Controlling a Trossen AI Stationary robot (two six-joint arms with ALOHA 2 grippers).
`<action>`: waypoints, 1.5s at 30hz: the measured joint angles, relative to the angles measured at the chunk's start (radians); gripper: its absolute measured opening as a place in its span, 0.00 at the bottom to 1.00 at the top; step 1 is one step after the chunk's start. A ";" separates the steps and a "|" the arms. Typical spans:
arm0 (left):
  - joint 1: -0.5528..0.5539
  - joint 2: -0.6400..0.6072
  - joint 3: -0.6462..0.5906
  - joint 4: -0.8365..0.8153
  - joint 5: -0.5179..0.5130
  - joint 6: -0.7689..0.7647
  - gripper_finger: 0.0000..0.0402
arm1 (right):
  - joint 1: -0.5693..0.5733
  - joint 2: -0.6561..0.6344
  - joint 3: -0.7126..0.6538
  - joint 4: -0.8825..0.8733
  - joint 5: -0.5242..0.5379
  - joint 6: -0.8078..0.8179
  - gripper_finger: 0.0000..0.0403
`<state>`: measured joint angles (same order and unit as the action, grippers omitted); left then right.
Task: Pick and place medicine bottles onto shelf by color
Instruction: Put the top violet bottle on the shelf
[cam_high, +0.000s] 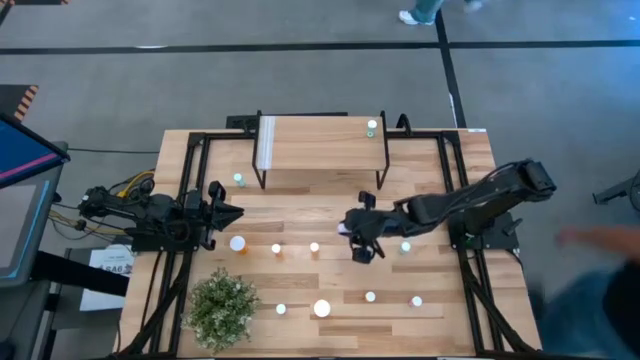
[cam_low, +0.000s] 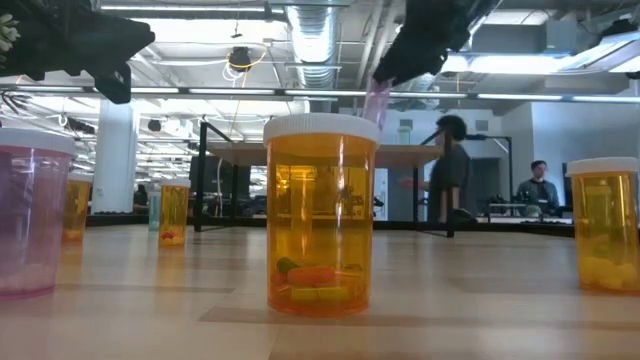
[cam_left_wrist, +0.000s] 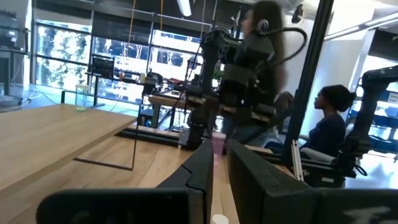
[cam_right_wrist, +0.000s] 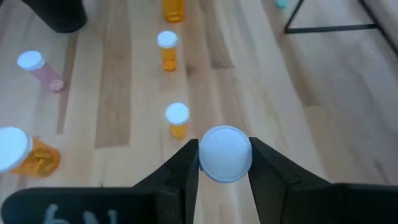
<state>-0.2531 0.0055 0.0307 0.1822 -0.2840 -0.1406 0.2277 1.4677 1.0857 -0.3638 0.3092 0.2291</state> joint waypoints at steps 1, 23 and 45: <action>0.000 0.000 0.000 0.000 0.000 0.000 0.08 | -0.007 -0.015 0.000 0.002 0.000 -0.004 0.33; 0.000 0.000 0.000 0.002 0.000 -0.001 0.08 | -0.266 -0.222 0.000 0.004 -0.048 -0.110 0.34; 0.000 0.000 0.000 0.003 -0.015 0.000 0.08 | -0.589 -0.190 0.111 -0.189 -0.184 -0.156 0.34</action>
<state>-0.2531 0.0055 0.0307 0.1848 -0.2989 -0.1406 -0.3610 1.2782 1.1970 -0.5524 0.1253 0.0735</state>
